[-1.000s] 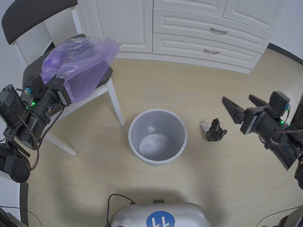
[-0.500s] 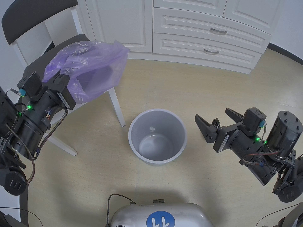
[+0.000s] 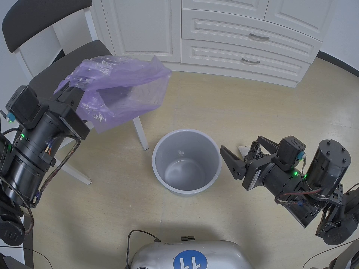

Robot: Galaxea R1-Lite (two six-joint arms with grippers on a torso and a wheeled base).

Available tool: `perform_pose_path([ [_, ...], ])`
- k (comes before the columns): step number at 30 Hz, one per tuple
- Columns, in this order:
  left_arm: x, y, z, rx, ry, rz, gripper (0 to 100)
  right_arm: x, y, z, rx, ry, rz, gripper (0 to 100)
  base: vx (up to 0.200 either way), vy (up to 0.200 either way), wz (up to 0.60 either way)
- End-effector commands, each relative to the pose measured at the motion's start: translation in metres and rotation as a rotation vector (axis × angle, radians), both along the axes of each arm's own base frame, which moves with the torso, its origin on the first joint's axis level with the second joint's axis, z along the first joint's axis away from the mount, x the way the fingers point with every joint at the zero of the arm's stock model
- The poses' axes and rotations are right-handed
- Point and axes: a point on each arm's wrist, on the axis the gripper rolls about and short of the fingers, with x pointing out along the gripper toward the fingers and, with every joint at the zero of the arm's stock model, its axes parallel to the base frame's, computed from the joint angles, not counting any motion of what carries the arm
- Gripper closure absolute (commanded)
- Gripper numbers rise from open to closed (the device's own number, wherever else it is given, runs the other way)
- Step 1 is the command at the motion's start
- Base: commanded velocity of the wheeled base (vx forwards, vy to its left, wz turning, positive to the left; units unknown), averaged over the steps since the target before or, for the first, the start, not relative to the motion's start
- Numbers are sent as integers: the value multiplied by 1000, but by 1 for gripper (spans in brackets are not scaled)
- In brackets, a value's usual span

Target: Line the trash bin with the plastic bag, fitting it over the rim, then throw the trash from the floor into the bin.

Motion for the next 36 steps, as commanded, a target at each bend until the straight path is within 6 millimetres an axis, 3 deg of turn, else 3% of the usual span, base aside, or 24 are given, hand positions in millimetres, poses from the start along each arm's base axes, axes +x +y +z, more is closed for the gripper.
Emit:
perform_pose_path([
  [1, -4, -2, 0, -1, -2, -17, 100, 1, 3, -3, -6, 8, 4, 0, 0, 0, 0],
  [8, -16, -4, 5, -14, -23, -63, 100, 0, 14, -11, -5, 6, 24, 0, 0, 0, 0],
  [13, -38, -5, 11, -34, -58, -136, 100, 7, 22, -24, -2, 1, 21, 0, 0, 0, 0],
  [18, -53, -8, 10, -16, -77, -198, 100, 8, 22, -24, 13, -17, 10, 0, 0, 0, 0],
  [31, -74, -10, 8, 3, -102, -282, 100, 9, 21, -26, 6, -14, 4, 0, 0, 0, 0],
  [36, -78, -7, 12, -8, -123, -288, 100, 12, 21, -35, -27, 11, -6, 0, 0, 0, 0],
])
